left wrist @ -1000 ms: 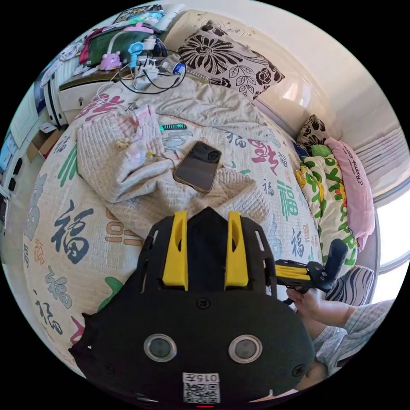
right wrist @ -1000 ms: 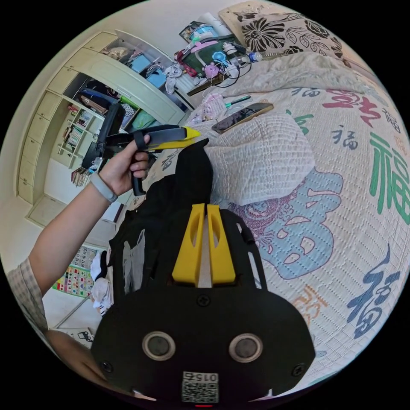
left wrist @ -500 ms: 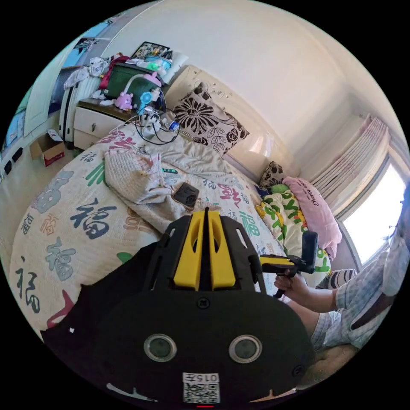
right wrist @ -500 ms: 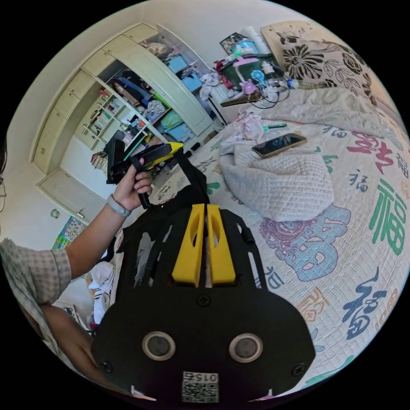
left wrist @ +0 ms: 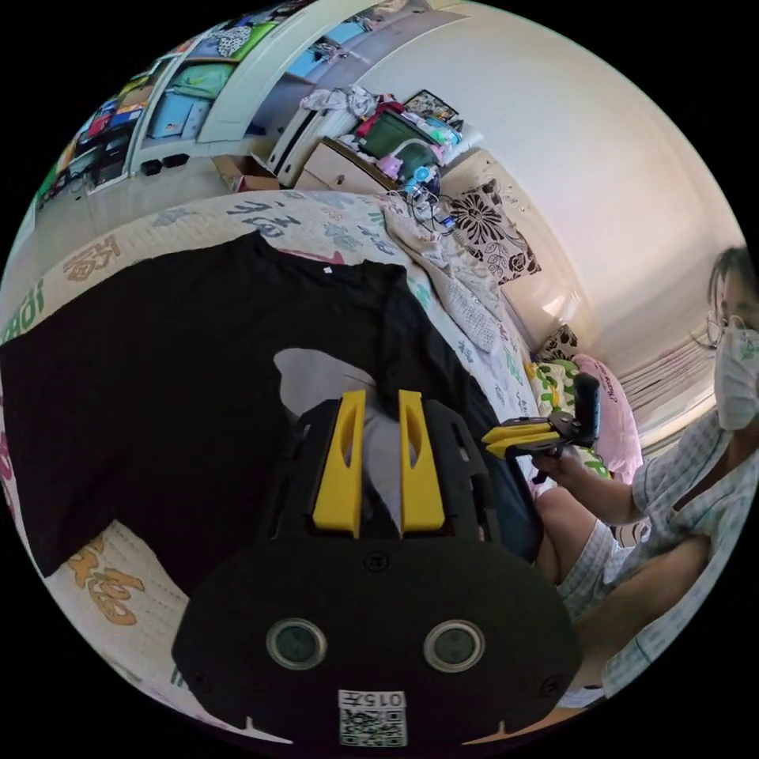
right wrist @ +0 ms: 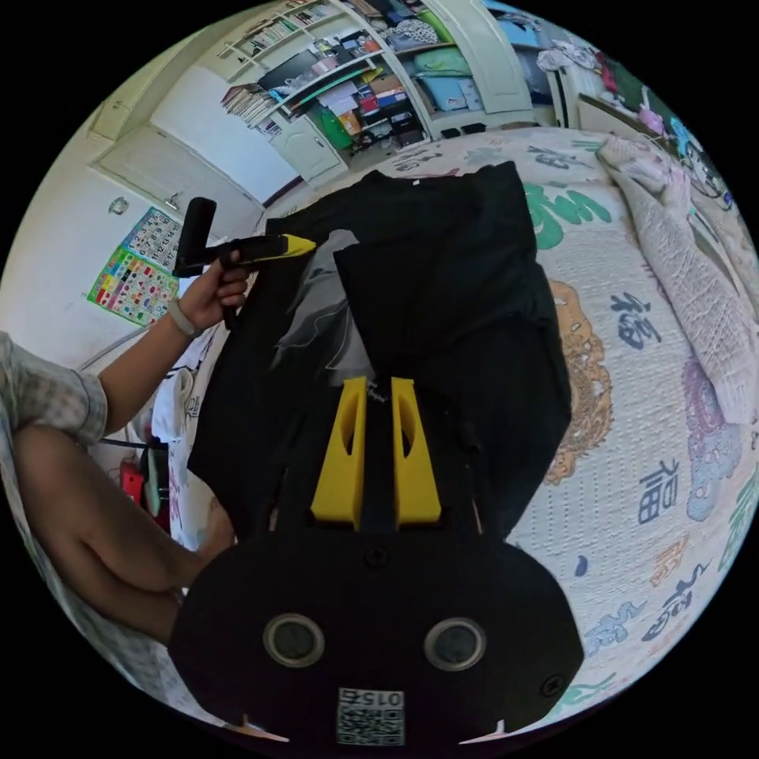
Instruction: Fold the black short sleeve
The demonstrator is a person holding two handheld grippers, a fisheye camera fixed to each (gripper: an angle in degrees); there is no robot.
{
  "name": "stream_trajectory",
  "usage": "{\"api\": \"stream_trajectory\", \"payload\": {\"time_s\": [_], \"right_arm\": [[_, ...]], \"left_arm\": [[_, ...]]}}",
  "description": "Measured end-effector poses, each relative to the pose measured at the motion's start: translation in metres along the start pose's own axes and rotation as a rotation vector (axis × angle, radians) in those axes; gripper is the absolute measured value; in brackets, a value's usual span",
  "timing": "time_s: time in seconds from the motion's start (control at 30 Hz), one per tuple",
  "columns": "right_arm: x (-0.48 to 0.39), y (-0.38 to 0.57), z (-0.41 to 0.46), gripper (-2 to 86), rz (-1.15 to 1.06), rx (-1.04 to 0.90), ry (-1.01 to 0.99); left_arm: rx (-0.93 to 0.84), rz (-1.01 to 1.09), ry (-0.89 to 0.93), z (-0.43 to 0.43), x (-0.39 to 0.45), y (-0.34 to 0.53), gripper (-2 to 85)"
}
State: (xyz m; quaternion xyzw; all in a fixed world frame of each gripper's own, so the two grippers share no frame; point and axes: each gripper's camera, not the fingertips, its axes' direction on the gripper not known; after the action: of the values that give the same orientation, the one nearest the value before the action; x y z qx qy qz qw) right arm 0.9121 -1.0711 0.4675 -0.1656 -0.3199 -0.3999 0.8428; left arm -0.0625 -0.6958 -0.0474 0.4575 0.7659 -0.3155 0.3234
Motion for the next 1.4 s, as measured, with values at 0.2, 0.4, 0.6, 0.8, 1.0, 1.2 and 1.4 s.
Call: {"api": "stream_trajectory", "payload": {"time_s": [0.2, 0.4, 0.6, 0.8, 1.0, 1.2, 1.4], "right_arm": [[-0.013, -0.059, 0.016, 5.8, 0.015, 0.139, 0.218], [0.004, -0.117, 0.083, 2.4, 0.144, 0.044, 0.344], [-0.002, -0.131, 0.110, 0.6, 0.223, 0.083, 0.367], [-0.072, -0.132, 0.133, 8.9, -0.010, 0.087, 0.103], [-0.121, -0.145, 0.204, 2.6, -0.117, -0.044, 0.256], [-0.143, -0.153, 0.222, 1.1, -0.111, -0.022, 0.233], [-0.163, -0.173, 0.245, 6.1, -0.080, -0.064, 0.247]], "left_arm": [[-0.005, 0.139, -0.037, -0.002, 0.057, -0.044, 7.8], [-0.108, 0.180, -0.047, 0.054, 0.090, -0.130, 5.2], [-0.222, 0.203, -0.192, 0.044, 0.103, -0.163, 4.1], [-0.138, 0.212, -0.120, -0.053, 0.131, -0.096, 8.4], [-0.100, 0.098, -0.180, -0.095, 0.121, -0.063, 0.6], [-0.009, 0.045, -0.129, -0.156, 0.132, -0.059, -0.5], [0.003, -0.014, -0.104, -0.203, 0.133, -0.049, 2.5]]}}
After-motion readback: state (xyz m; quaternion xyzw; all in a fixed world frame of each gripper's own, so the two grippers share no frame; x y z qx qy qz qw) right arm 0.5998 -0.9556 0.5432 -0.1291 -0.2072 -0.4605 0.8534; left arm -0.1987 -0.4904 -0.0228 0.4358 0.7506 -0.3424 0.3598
